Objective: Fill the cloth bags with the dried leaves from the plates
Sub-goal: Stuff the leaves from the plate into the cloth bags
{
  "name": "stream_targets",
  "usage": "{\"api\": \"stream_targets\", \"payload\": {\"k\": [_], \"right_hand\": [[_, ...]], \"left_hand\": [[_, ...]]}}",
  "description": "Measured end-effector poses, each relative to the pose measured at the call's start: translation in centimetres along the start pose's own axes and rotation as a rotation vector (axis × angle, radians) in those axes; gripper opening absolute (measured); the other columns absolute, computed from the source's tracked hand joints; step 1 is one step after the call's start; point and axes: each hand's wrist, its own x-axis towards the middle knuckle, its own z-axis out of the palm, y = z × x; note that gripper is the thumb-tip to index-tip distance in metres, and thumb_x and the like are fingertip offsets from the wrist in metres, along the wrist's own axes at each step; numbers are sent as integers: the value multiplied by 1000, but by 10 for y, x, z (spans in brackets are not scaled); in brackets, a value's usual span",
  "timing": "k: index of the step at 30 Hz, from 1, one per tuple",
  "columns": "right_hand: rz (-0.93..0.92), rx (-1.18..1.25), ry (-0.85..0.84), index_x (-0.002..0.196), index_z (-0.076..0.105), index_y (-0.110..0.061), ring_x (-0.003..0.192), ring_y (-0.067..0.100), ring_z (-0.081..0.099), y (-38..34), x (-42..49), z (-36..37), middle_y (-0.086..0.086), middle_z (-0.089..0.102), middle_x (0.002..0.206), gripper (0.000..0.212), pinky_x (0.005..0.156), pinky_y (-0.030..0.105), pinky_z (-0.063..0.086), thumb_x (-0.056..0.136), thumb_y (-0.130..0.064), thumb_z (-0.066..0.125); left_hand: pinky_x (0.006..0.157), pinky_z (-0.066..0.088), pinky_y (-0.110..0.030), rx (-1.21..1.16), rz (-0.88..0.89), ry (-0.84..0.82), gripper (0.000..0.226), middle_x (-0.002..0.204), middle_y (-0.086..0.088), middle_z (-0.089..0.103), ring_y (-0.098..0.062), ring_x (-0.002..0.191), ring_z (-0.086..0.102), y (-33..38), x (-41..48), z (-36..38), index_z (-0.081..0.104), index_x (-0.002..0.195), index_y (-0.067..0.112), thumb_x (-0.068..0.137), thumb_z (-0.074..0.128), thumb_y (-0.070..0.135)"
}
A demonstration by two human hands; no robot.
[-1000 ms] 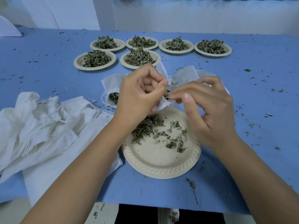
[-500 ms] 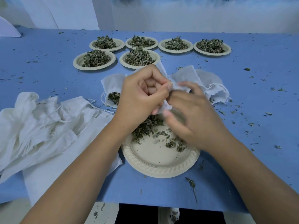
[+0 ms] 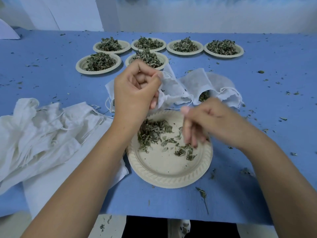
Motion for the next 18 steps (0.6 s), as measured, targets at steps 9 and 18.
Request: {"api": "stream_targets", "payload": {"k": [9, 18], "right_hand": [[-11, 3, -81, 57, 68, -6, 46, 22, 61, -2, -1, 1, 10, 66, 55, 68, 51, 26, 49, 93, -56, 40], [-173, -504, 137, 61, 58, -5, 52, 23, 57, -1, 2, 4, 7, 59, 56, 72, 59, 43, 48, 95, -59, 24]], "left_hand": [[37, 32, -15, 12, -5, -16, 22, 46, 10, 51, -6, 31, 41, 1, -1, 2, 52, 74, 12, 92, 61, 2], [36, 32, -16, 19, -4, -12, 23, 45, 11, 50, -7, 31, 41, 0, -1, 2, 51, 74, 12, 92, 60, 1]]}}
